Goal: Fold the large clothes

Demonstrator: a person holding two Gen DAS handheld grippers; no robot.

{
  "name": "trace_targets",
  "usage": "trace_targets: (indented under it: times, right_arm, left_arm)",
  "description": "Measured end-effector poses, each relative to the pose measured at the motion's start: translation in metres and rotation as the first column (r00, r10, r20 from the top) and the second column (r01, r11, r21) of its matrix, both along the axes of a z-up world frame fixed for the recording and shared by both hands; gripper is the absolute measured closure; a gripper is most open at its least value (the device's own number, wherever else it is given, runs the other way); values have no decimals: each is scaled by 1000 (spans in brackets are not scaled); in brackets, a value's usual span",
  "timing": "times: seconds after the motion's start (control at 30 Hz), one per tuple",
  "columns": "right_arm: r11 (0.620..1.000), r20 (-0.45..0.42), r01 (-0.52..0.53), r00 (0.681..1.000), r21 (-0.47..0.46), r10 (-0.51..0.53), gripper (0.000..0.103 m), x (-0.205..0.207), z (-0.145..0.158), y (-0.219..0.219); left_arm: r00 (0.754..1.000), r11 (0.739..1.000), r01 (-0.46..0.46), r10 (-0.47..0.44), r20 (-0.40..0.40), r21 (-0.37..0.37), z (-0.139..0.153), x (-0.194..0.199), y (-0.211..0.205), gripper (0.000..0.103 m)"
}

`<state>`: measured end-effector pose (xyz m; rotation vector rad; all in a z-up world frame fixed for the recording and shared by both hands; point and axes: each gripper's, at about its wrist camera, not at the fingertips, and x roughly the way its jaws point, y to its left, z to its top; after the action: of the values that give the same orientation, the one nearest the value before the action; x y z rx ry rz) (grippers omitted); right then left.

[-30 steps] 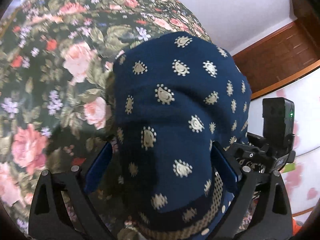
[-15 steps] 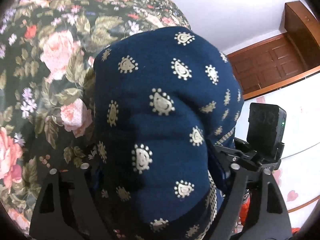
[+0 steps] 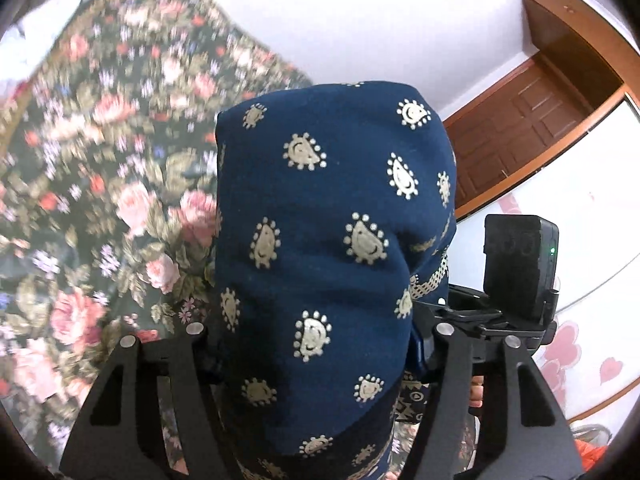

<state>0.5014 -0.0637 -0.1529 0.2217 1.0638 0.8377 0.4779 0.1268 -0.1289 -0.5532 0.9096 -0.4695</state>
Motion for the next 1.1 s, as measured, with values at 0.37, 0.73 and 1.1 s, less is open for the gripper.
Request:
trace_targets:
  times: [0.37,0.73,1.1]
  right_arm:
    - [998,89,-68,994,3,67,58,-68,80,59]
    - [986,-47,-160,986,-51,158,58,-98,9,138]
    - [968,-254,-214,951,-129,176,55,-57,-124,167]
  left_arm:
    - [993,996,-82,79,87,39,73,-83,51,39]
    - [987,988,-146,149,-66,40,3,-126,115,39]
    - [932,981,-195,191,-309,18,-136,-98,150,39]
